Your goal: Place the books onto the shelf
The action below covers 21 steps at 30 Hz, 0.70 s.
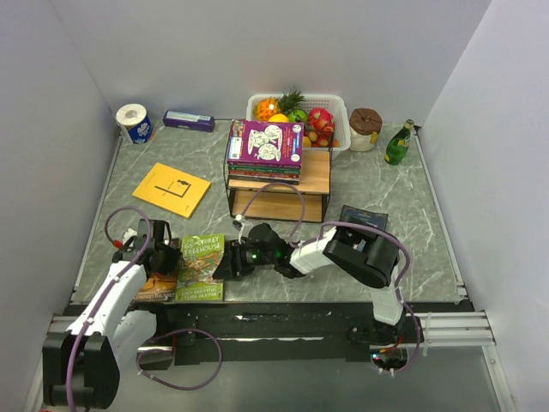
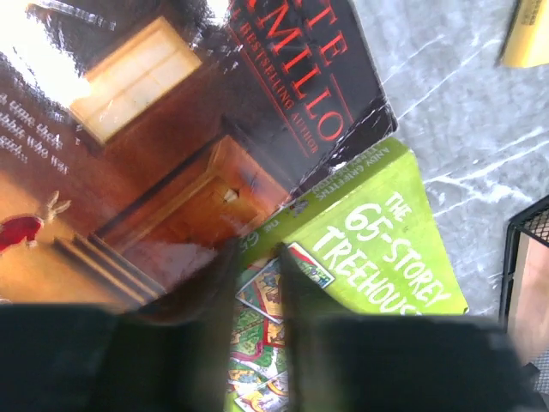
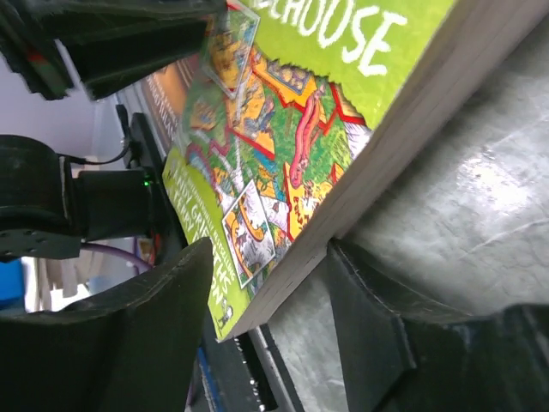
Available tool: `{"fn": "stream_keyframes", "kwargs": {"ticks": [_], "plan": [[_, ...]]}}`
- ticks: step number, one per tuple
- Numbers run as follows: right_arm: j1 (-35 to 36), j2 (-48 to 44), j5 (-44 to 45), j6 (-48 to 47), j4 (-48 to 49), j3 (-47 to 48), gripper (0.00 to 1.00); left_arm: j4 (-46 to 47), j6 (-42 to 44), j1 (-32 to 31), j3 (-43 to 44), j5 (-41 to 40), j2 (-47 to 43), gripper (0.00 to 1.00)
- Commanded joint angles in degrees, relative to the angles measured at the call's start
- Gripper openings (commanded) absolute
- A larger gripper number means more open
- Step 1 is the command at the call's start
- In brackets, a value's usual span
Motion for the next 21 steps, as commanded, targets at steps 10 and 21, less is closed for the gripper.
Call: {"fn": "stream_keyframes", "kwargs": {"ticks": [10,21], "plan": [[1.1,7.1,-1.3,8.0,4.9,6.2,0.65,4.7,-1.1,-1.7,-5.0,6.9,-2.0,0.01],[1.4,0.0,6.9,9.6,3.8,-2.2,0.65,-0.2,-2.4,-2.6,0.5,-3.2,0.5,0.14]]}}
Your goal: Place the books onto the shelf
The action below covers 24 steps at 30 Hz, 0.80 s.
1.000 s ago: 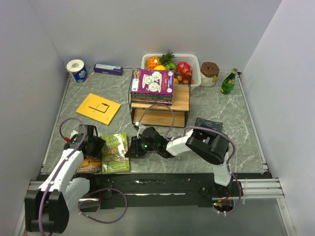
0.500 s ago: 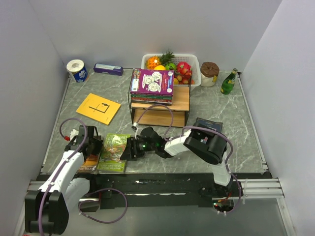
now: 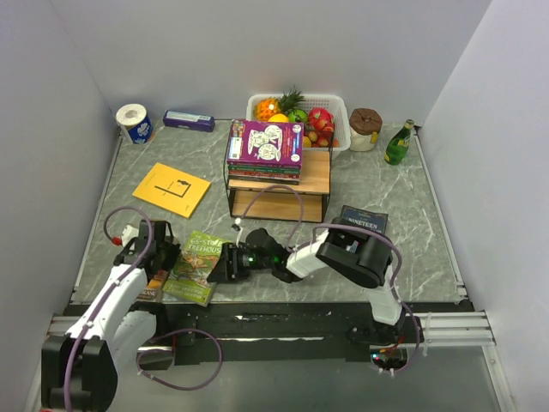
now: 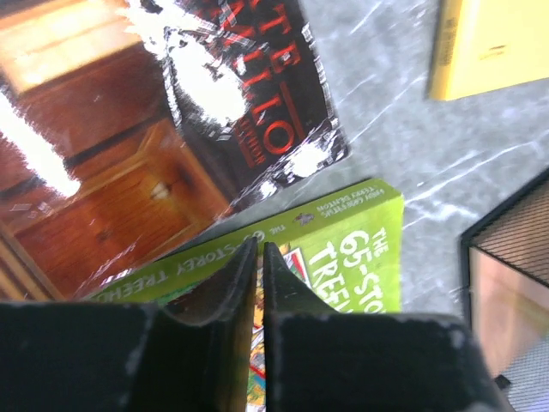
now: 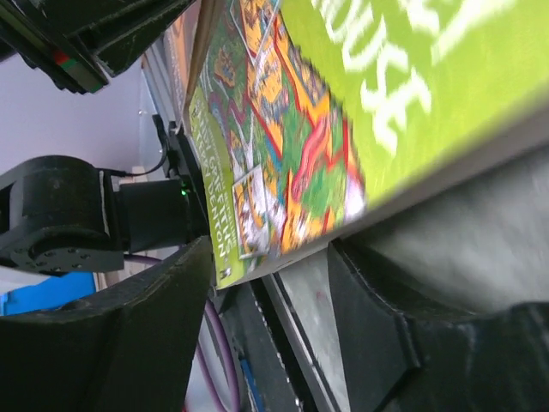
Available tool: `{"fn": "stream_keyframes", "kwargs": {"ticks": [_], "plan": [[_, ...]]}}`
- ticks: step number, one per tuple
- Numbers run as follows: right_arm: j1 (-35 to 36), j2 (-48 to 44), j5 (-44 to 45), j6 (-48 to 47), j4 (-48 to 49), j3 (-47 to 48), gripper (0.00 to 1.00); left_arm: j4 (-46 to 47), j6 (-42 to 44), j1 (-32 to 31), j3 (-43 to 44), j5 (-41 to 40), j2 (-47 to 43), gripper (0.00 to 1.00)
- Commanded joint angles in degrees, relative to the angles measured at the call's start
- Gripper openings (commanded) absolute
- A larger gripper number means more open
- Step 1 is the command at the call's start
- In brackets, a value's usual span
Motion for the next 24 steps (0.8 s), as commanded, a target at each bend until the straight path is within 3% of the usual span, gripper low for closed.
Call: {"fn": "stream_keyframes", "kwargs": {"ticks": [1,5,9,13,19,24], "plan": [[0.4,-5.5,8.5,-0.5,-1.4,-4.6,0.65,-9.9,-1.3,-1.6,4.2,-0.9,3.5,0.16],[0.4,-8.0,9.1,-2.4,-4.4,-7.4,0.66,-11.9,-0.4,-1.6,8.7,-5.7,10.7,0.16],[0.4,-11.0,10.6,-3.1,-6.5,-9.8,0.74,-10.0,2.7,-2.0,8.9,-2.9,16.9,0.13],[0.1,-13.3,12.7,-3.7,-8.9,-12.1,0.82,-8.5,2.0,-4.4,8.0,-0.1,16.2,0.09],[-0.1,-17.4,17.7,-3.8,-15.4,-14.7,0.86,-5.9,-3.5,-11.6,5.9,4.8,14.7,0.05],[-0.1,-20.9,20.3,-2.3,-18.2,-17.9,0.86,-1.5,-11.6,-23.0,5.6,6.5,16.3,0.05]]}}
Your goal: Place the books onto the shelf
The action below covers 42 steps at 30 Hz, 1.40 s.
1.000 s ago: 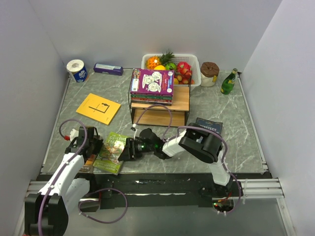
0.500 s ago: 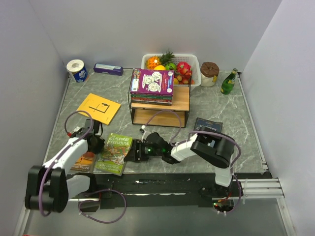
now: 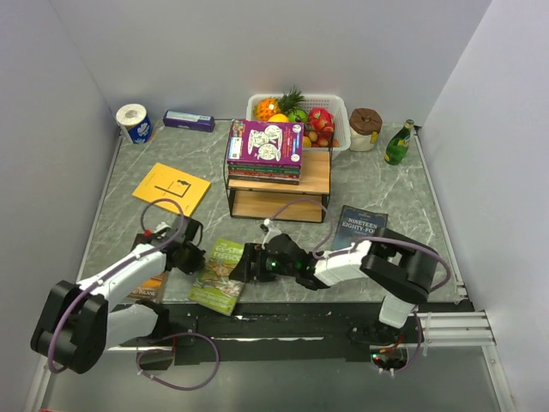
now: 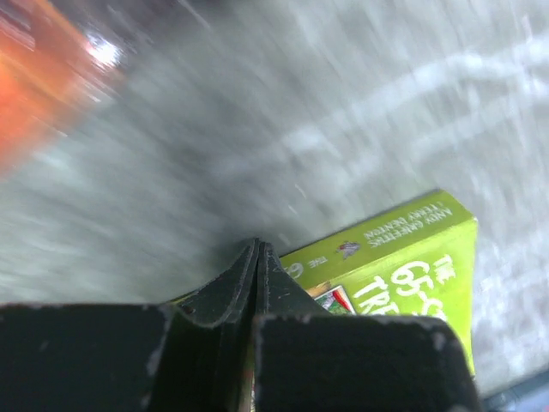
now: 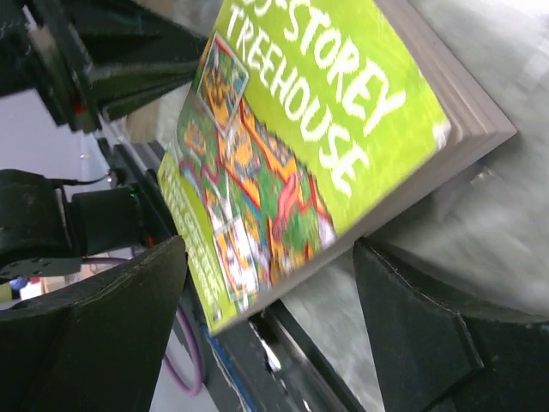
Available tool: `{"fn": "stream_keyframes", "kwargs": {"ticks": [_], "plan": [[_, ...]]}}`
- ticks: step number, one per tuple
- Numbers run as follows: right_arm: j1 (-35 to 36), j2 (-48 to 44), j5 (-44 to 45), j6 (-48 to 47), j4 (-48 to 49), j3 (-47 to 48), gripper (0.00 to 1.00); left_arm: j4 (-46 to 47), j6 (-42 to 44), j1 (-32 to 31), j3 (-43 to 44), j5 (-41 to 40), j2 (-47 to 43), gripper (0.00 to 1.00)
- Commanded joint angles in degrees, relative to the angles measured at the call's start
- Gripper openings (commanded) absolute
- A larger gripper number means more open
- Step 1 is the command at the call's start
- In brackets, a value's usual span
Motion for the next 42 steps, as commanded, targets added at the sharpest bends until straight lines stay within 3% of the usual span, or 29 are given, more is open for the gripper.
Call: {"fn": "stream_keyframes", "kwargs": {"ticks": [1,7,10,14,17,23,25,28,29,31,32,34,35,37,42], "plan": [[-0.5,-3.0,5.8,0.2,-9.5,-4.1,0.86,3.8,-8.6,-9.4,-0.2,4.8,1.3,0.05],[-0.4,-2.4,6.3,3.2,-9.8,-6.6,0.86,8.5,-16.3,-23.1,-0.1,3.6,4.0,0.04],[-0.4,-1.4,5.0,3.7,-6.0,-8.4,0.78,9.1,-18.0,-27.1,0.9,2.4,6.4,0.04],[-0.4,-3.4,4.2,3.7,1.2,-10.8,0.48,7.9,-19.1,-29.3,2.5,1.2,8.9,0.04],[-0.4,-7.2,5.1,2.2,-0.4,-11.3,0.33,4.4,-19.8,-29.4,3.3,-1.3,7.4,0.04],[0.4,-21.4,6.4,-4.8,-14.8,-8.6,0.04,-6.4,-19.6,-26.8,7.2,-11.1,-2.5,0.09],[0.6,-25.5,5.7,-8.2,-21.6,-6.5,0.00,-10.0,-18.1,-24.0,9.0,-13.5,-5.4,0.12],[1.0,-33.6,2.7,-13.6,-32.3,-1.6,0.00,-14.5,-13.7,-20.9,12.3,-16.3,-11.6,0.28],[1.1,-37.2,1.6,-15.2,-35.8,0.0,0.00,-15.4,-9.9,-20.5,13.3,-18.7,-15.2,0.51],[1.3,-40.5,-1.3,-19.4,-44.4,5.5,0.00,-15.9,-6.6,-20.3,16.1,-20.0,-19.0,0.78],[1.3,-42.8,-2.1,-20.8,-46.9,7.3,0.00,-13.7,0.2,-20.1,16.7,-18.2,-23.4,0.95],[1.3,-44.1,-4.6,-24.6,-51.8,13.8,0.00,-3.2,7.9,-20.1,16.5,-13.6,-30.8,0.99],[1.2,-44.3,-7.2,-25.8,-56.5,16.3,0.00,0.4,13.5,-20.1,15.9,-10.8,-33.3,0.97],[1.1,-43.9,-10.1,-28.9,-60.7,23.7,0.00,6.9,16.9,-20.0,14.4,-2.0,-38.1,0.97],[1.1,-41.6,-18.9,-32.8,-70.3,36.1,0.01,13.5,22.1,-20.0,17.3,15.9,-37.4,0.99]]}}
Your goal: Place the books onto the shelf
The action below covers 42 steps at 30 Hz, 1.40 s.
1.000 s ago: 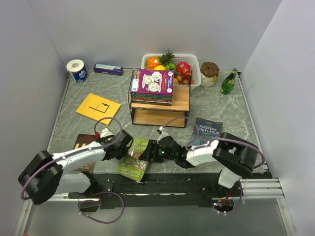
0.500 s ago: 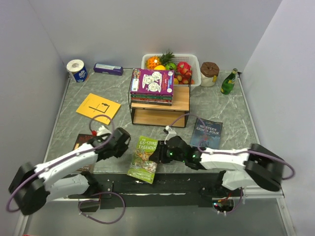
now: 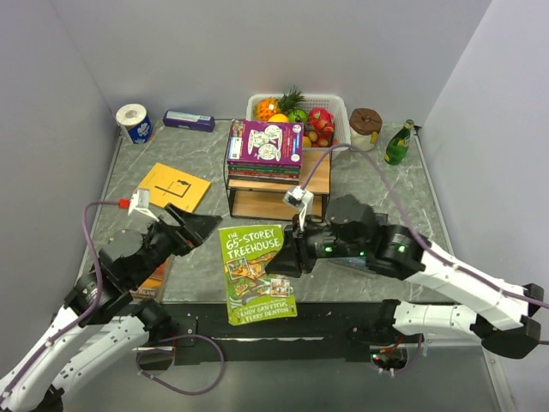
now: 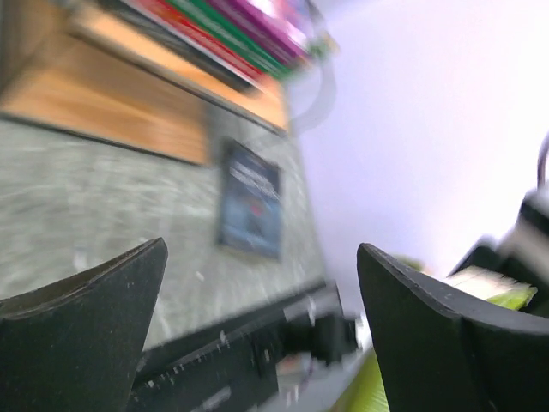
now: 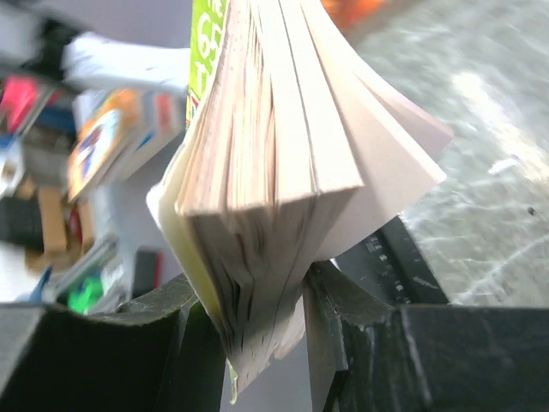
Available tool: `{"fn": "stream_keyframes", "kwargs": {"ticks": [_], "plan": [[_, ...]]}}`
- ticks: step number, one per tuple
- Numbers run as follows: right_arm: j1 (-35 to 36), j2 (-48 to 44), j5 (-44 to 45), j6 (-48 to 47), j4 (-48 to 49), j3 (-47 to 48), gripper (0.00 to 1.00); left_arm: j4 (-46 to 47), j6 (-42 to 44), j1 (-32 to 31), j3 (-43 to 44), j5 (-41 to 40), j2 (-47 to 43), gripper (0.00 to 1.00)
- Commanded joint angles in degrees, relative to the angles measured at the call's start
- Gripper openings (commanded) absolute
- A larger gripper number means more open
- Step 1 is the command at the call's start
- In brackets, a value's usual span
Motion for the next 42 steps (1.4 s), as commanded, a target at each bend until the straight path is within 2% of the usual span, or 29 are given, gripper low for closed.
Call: {"fn": "stream_keyframes", "kwargs": {"ticks": [1,5,12,26,33,35,36,38,39,41,42], "plan": [[0.2,0.9,-9.4,-5.5,-8.8,9.2,0.01,9.9,9.2,0.1,2.2,18.7,2.5,0.99],[0.2,2.2,-10.3,-7.1,-11.8,12.7,0.01,14.9,8.2,0.1,1.1,20.6,-0.2,0.98],[-0.1,3.8,-9.8,-8.2,-14.9,14.1,0.00,17.6,8.3,0.1,2.5,22.0,-3.2,0.96],[-0.5,6.6,-10.1,-9.7,-16.6,20.1,0.00,19.0,8.3,0.1,-0.3,28.8,-1.6,0.97],[-1.1,8.9,-11.0,-11.0,-18.3,23.2,0.00,21.7,8.9,0.1,-0.4,34.9,0.0,0.99],[-1.4,9.5,-11.3,-11.7,-19.1,24.3,0.00,22.9,9.0,0.1,-0.6,38.5,0.4,0.96],[-1.4,9.9,-11.4,-11.8,-19.5,24.6,0.00,23.6,9.5,0.1,-0.4,39.6,0.8,0.94],[-2.0,10.5,-11.6,-12.4,-20.6,25.8,0.00,24.1,10.1,0.1,0.5,43.1,1.6,0.81],[-2.0,10.9,-11.8,-12.5,-20.9,26.6,0.00,24.7,10.7,0.1,0.8,44.3,2.5,0.67],[-2.3,11.7,-12.3,-13.2,-22.0,27.5,0.00,25.0,11.5,0.1,1.8,48.0,3.4,0.49],[-2.4,11.8,-12.3,-13.5,-22.4,28.4,0.00,25.4,11.9,0.1,2.1,49.6,4.6,0.30]]}}
